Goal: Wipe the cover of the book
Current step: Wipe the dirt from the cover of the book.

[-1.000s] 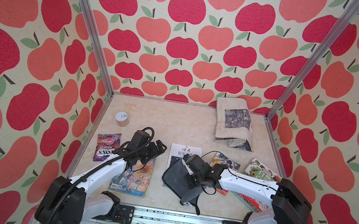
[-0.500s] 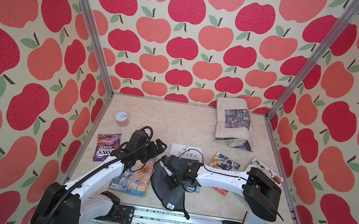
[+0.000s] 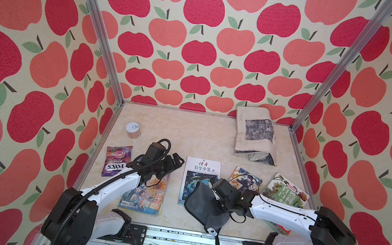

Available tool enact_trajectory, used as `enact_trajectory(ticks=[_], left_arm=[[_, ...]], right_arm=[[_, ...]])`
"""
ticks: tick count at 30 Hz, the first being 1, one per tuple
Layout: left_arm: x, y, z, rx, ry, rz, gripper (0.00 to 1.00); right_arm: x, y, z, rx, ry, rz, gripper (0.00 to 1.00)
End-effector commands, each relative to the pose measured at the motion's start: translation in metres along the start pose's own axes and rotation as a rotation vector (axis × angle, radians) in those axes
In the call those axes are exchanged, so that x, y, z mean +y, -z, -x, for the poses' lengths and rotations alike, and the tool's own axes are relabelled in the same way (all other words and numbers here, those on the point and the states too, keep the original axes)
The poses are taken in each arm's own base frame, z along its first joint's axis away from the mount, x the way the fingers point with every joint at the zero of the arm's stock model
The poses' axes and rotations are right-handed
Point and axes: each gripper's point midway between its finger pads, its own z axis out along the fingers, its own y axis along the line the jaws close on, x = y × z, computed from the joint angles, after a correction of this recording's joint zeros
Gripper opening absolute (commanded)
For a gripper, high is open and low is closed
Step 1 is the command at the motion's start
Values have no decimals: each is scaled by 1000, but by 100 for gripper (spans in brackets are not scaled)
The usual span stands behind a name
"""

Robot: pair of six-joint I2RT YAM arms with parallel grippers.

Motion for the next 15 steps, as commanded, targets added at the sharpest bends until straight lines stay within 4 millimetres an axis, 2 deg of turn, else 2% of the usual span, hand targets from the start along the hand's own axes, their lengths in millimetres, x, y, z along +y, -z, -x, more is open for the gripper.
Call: enact_trajectory(ticks=[1,5,10,15], left_arm=[[-12,-2,3,-2,-16,-34,99],[-13,-6,2,6,-16,-36,99],[-16,-6,0,17,-21,-40,99],[-12,0,-1,2,-19,-34,99]], right_arm=[[-23,10,-24,37,-38,-80,0],[-30,12,-20,35,-15,-126,0],[5,-4,-1,35,18,-11,0],[41,-16,32,23,108,20,0]])
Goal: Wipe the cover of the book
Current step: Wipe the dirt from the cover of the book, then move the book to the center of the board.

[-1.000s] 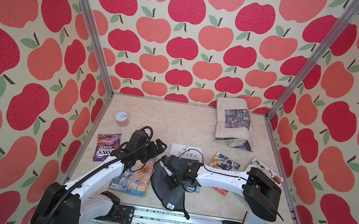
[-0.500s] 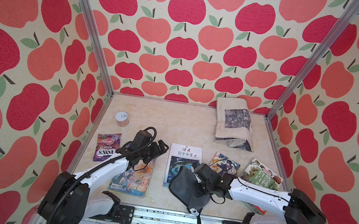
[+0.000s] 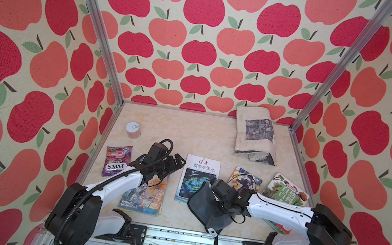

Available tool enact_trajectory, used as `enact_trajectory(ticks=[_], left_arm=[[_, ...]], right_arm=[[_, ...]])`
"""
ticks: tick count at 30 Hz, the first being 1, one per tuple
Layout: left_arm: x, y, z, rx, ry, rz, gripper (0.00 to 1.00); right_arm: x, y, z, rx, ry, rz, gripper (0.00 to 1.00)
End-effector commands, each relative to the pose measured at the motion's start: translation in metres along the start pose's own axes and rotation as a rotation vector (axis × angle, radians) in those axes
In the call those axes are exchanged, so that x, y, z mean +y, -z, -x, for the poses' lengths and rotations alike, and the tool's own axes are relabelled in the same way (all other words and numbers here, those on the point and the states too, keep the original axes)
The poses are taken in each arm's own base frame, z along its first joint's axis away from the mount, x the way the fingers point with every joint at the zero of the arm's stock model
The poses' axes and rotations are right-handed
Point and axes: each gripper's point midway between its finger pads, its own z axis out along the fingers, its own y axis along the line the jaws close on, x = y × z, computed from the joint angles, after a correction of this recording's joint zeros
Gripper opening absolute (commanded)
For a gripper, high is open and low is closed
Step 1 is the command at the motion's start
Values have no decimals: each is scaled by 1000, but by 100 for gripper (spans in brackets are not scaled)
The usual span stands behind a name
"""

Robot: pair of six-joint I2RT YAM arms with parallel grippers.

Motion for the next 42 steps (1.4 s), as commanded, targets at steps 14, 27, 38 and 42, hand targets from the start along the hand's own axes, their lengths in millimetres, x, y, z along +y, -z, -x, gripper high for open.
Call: enact_trajectory(ticks=[14,27,38,42], left_arm=[[-3,1,16,-14,-12,-1,99],[-12,-76,43,95,-92,29,99],[1,-102,26,189,-53,82,99],[4,-98,-6,249,-33,79,99]], right_arm=[[82,-4,108,-122,119,200,0],[35,-14,34,-24,-27,190,0],[-16,2,24,-63,-132,141,0],[-33,24,36,-114,-127,129,0]])
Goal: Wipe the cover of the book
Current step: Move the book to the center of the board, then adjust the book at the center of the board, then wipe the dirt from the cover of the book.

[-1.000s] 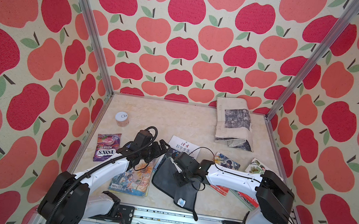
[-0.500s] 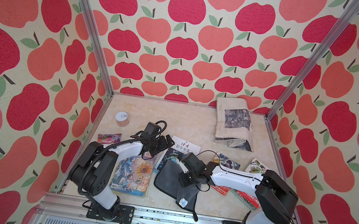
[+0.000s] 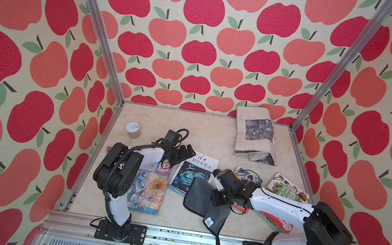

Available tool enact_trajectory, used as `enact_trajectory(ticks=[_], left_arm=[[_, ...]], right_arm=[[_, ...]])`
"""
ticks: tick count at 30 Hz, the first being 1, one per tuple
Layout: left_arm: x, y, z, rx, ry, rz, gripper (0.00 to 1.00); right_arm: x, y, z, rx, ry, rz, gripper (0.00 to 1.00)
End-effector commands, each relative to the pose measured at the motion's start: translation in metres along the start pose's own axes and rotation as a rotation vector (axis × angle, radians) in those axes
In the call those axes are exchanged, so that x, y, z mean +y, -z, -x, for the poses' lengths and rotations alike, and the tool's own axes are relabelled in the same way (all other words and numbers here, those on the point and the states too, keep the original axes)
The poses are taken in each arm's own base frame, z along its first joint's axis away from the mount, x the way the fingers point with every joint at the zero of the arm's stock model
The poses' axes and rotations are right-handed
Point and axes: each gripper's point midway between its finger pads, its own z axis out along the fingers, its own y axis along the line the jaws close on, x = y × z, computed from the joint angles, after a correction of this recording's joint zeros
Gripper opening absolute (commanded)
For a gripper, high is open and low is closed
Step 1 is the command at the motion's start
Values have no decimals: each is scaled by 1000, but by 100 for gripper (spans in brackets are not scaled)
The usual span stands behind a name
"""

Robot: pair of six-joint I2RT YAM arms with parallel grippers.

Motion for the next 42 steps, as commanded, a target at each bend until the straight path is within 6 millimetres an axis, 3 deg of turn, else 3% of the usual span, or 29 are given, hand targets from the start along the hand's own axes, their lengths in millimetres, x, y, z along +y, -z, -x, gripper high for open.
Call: enact_trajectory(ticks=[1,4,8,17,24,30,36,42], left_arm=[[10,-3,-45,112,43,32,99],[3,-1,-65,126,14,49,99],[-4,1,-86,150,-4,66,99],[3,4,-78,73,101,-41,99],[0,-4,-78,73,124,-70,99],[0,-3,-78,52,114,-68,99],[5,-7,-82,76,122,-62,99],[1,-6,-84,89,124,-76,99]], right_arm=[[-13,19,5,-8,20,-28,0],[-11,35,18,-39,35,-16,0],[14,42,27,-45,61,88,0],[79,-10,7,22,126,197,0],[116,-40,36,20,178,225,0],[91,-44,11,71,177,162,0],[52,-14,-9,42,122,90,0],[15,2,-7,-9,38,78,0]])
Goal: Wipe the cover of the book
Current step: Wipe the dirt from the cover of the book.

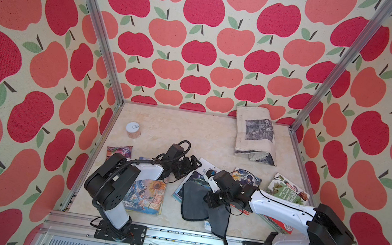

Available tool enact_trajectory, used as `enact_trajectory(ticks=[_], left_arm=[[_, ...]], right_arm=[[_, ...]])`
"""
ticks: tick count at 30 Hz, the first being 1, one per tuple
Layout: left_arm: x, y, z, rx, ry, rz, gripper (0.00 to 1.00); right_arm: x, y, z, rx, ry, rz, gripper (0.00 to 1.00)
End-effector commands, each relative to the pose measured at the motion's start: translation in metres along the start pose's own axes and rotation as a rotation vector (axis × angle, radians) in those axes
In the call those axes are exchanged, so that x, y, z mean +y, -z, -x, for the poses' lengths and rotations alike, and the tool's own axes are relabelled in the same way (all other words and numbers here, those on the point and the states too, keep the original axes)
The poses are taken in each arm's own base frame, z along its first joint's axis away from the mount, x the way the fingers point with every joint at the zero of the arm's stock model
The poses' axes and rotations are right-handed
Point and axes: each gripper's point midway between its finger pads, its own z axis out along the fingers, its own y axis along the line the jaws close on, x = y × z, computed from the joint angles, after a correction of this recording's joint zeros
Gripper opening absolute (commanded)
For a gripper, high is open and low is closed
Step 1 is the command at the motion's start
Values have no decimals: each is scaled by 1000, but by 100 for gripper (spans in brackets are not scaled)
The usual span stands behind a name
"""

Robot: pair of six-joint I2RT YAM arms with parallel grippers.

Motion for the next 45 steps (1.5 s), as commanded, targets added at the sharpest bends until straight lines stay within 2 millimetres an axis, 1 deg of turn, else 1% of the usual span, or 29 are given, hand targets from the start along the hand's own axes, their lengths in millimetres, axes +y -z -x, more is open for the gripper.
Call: enact_trajectory(ticks=[1,4,8,12,16,19,21,23,27,30,33,36,38,40,43,45], left_arm=[[23,-5,-18,69,38,58,99],[17,0,-17,69,34,52,99],[19,11,-10,52,26,65,99],[21,16,-2,52,39,61,99],[21,14,-2,69,28,73,99],[21,14,-6,72,31,78,99],[21,17,-8,72,27,83,99],[21,22,-11,71,17,92,99],[25,31,-16,62,7,110,99],[29,30,-19,72,10,108,99],[30,26,-20,90,13,101,99],[31,26,-20,93,20,98,99],[32,28,-19,89,23,97,99],[34,31,-18,82,27,98,99],[38,34,-18,76,37,101,99],[39,35,-17,72,44,102,99]], right_arm=[[-23,3,-6,10,-57,-25,0],[-28,4,2,1,-63,-22,0],[-34,2,8,25,-87,-42,0],[-55,4,4,42,-192,-73,0],[-77,14,1,18,-277,-101,0],[-84,22,11,-13,-291,-103,0],[-88,23,18,-24,-301,-104,0],[-91,18,22,-22,-327,-88,0],[-97,4,19,7,-392,-67,0],[-100,-9,17,21,-440,-58,0],[-109,-24,16,31,-489,-77,0],[-117,-34,22,24,-512,-111,0],[-120,-40,30,10,-519,-116,0],[-120,-49,43,4,-517,-101,0],[-114,-60,67,-4,-502,-60,0],[-111,-63,87,-17,-483,-38,0]])
